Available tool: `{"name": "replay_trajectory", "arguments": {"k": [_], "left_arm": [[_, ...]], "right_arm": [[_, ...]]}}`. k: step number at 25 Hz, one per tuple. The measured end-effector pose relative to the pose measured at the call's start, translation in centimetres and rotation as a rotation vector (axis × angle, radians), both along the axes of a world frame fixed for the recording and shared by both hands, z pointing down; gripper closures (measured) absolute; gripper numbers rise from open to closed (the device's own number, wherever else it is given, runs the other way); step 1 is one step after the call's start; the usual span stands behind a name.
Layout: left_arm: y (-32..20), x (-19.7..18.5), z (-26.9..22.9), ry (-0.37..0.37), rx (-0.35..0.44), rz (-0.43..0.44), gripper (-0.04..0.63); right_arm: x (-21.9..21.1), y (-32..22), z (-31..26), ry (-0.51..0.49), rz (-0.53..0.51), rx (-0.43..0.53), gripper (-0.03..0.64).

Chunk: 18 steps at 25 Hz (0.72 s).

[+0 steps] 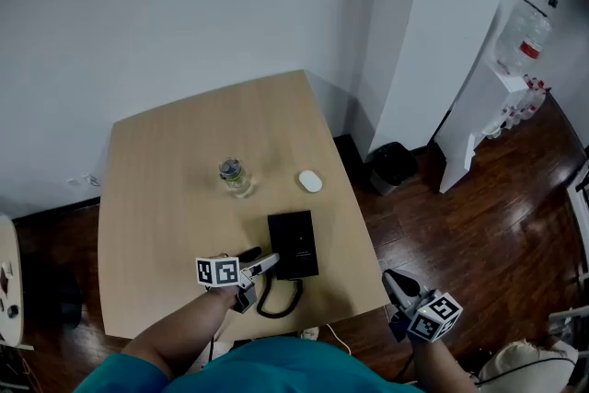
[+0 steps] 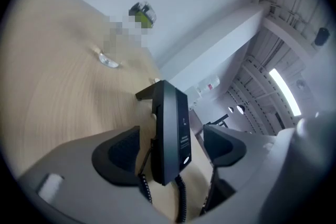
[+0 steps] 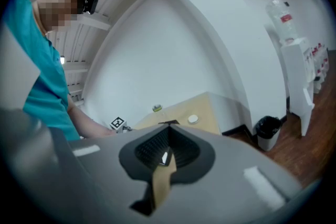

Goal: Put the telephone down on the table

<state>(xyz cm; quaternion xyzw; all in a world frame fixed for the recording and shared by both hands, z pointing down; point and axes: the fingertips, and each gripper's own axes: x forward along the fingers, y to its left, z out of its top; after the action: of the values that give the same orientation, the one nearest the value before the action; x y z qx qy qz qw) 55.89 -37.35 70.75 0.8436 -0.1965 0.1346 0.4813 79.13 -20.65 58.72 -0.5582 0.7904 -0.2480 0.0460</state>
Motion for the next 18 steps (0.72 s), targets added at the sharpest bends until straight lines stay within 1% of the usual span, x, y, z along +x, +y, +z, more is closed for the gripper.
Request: {"name": "replay_trajectory", "arguments": {"k": [2, 3, 6, 8, 11, 15, 18], "left_arm": [[0.8, -1.5, -2.1, 0.022, 0.064, 0.004, 0.217], [1.4, -2.2, -3.4, 0.047, 0.099, 0.012, 0.248], [2.9, -4.6, -7.9, 0.166, 0.197, 0.027, 0.391], [3.5, -6.6, -10.5, 0.24, 0.247, 0.024, 0.481], [4.3, -10.2, -13.2, 0.296, 0.292, 0.02, 0.589], [5.4, -16.2, -15.7, 0.353, 0.316, 0.051, 0.589], [6.6, -21.2, -16.8, 0.355, 0.335, 0.108, 0.589]], "right_arm": [[-0.3, 0.1, 0.0, 0.001, 0.001, 0.005, 0.615], [-0.5, 0.1, 0.0, 0.003, 0.001, 0.006, 0.615], [-2.3, -0.2, -0.6, 0.003, -0.008, 0.015, 0.615], [-4.1, -0.5, -1.2, 0.018, -0.026, 0.021, 0.615], [-7.6, -0.7, -1.6, 0.052, -0.05, 0.021, 0.615], [-14.0, -0.7, -2.3, 0.092, -0.063, 0.006, 0.615], [-19.9, -0.5, -2.8, 0.091, -0.052, 0.007, 0.615]]}}
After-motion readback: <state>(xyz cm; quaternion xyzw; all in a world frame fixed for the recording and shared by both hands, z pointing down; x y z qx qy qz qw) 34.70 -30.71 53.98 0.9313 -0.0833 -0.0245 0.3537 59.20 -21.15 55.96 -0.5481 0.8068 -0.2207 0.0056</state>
